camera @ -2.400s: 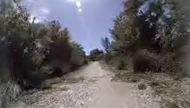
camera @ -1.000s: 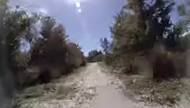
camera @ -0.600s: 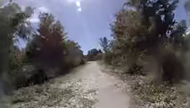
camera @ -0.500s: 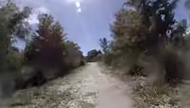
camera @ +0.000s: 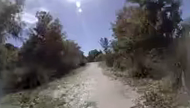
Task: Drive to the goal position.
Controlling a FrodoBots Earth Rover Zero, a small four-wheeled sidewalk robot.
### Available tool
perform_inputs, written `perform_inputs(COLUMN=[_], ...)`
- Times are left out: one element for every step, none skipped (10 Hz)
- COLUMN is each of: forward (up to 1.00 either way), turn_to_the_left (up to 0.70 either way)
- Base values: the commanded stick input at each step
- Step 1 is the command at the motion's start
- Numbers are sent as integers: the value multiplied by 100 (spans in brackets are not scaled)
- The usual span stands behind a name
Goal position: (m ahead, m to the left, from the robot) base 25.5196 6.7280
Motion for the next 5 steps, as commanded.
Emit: perform_inputs(forward=[70,70,70,70,70], turn_to_the_left=[0,0,0,0,0])
